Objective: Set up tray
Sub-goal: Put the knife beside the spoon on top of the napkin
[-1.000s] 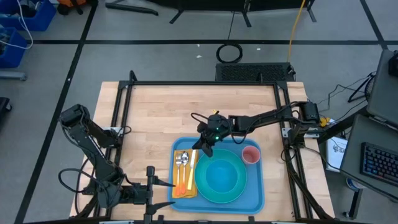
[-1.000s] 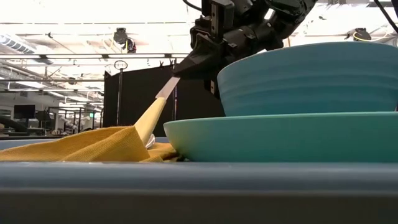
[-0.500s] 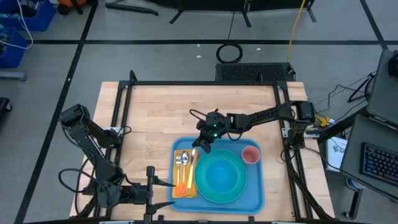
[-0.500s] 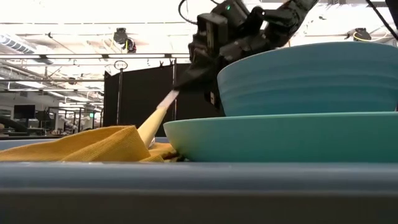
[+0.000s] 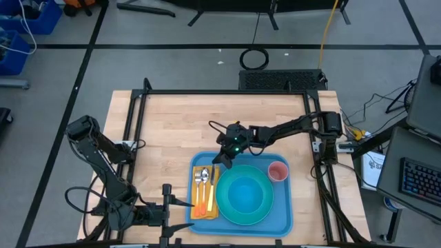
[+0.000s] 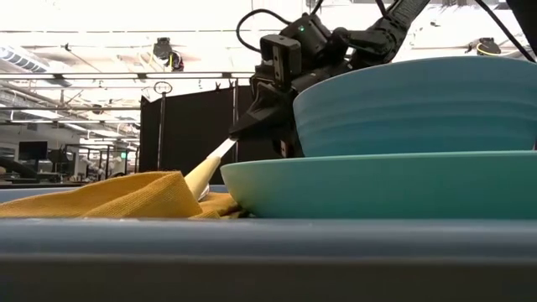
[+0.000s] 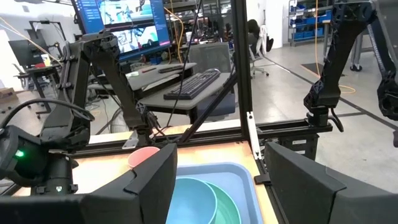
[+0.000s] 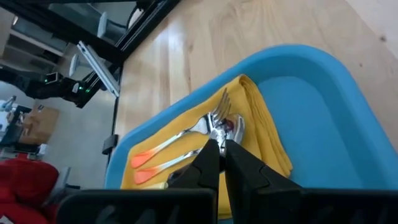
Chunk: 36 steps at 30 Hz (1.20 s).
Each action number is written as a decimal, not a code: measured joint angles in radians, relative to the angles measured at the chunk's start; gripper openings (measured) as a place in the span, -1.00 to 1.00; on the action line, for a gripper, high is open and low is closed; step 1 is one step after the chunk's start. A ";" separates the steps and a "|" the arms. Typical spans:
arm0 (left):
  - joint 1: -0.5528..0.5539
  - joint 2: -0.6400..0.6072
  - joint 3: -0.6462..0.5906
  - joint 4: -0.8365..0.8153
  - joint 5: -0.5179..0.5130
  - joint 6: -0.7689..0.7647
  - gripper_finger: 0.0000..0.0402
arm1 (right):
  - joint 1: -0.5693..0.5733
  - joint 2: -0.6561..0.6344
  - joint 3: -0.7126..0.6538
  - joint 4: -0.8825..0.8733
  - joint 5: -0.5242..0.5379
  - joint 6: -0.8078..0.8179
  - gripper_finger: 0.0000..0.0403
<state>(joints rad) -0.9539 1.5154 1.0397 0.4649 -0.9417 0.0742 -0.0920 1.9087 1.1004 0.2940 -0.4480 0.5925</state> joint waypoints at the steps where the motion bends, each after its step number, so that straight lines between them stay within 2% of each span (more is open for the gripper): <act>1: 0.000 0.000 0.000 0.000 0.000 0.000 0.24 | 0.000 0.000 0.000 -0.003 0.001 0.011 -1.00; 36: 0.000 0.000 0.000 0.000 0.000 0.000 0.24 | 0.000 0.000 0.000 -0.087 0.054 -0.009 -0.95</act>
<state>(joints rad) -0.9539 1.5154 1.0397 0.4644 -0.9416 0.0742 -0.0925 1.9083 1.1004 0.2071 -0.3943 0.5833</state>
